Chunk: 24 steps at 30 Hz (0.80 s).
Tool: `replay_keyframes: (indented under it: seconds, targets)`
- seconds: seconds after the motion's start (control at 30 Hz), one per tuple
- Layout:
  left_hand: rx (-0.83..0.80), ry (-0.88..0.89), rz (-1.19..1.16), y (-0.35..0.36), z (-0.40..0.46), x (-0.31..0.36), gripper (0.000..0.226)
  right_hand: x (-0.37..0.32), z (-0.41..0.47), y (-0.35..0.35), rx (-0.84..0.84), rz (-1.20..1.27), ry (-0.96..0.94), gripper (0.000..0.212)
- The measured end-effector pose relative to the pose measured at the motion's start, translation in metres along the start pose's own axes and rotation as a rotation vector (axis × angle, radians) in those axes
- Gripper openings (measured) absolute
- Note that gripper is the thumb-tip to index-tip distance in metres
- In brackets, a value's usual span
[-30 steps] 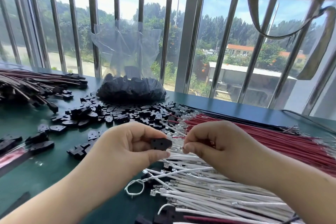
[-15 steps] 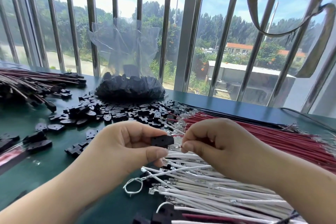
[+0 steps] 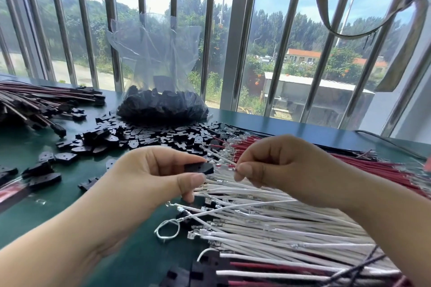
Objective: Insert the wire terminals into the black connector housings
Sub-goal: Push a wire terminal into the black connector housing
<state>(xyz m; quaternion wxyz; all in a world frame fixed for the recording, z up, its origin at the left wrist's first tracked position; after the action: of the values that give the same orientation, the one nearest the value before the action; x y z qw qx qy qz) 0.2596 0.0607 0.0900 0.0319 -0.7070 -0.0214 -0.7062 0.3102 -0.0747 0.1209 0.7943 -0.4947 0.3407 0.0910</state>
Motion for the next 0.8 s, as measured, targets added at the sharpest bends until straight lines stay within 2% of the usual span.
replay_keyframes:
  seconds: [0.1,0.2,0.37,0.47,0.67,0.8]
  targets:
    - [-0.021,0.028,0.029,0.0015,-0.0004,0.0015,0.048,-0.0018,-0.0005,0.0001,-0.023,0.058,0.005,0.030]
    - [-0.025,0.055,0.057,0.0027,-0.0005,0.0020,0.063,-0.0031,-0.0009,0.0012,-0.028,0.009,0.005,0.032]
    - [-0.025,0.068,0.050,0.0048,-0.0002,0.0018,0.046,-0.0054,-0.0017,-0.0008,0.001,0.010,-0.017,0.030]
    - [-0.026,0.067,0.052,0.0038,-0.0004,0.0012,0.045,-0.0036,-0.0019,-0.0012,0.011,0.032,-0.017,0.024]
    - [-0.020,0.057,0.040,0.0029,-0.0004,0.0004,0.036,-0.0040,-0.0017,-0.0007,0.008,0.061,-0.012,0.027]
    - [-0.045,0.040,0.014,0.0054,-0.0021,0.0001,0.042,-0.0020,-0.0030,-0.0005,0.003,0.054,-0.024,0.015]
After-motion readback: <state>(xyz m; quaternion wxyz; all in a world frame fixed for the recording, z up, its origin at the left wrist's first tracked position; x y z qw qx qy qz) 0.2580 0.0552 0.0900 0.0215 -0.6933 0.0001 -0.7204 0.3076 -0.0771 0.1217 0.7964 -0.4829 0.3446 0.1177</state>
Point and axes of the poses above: each hand's wrist, its own z-axis towards the middle knuckle, its own y-axis out of the palm, x = y × z, the point moved 9 cm from there along z, towards the middle knuckle, and after that the axes turned 12 degrees about -y, right-handed, at the moved point
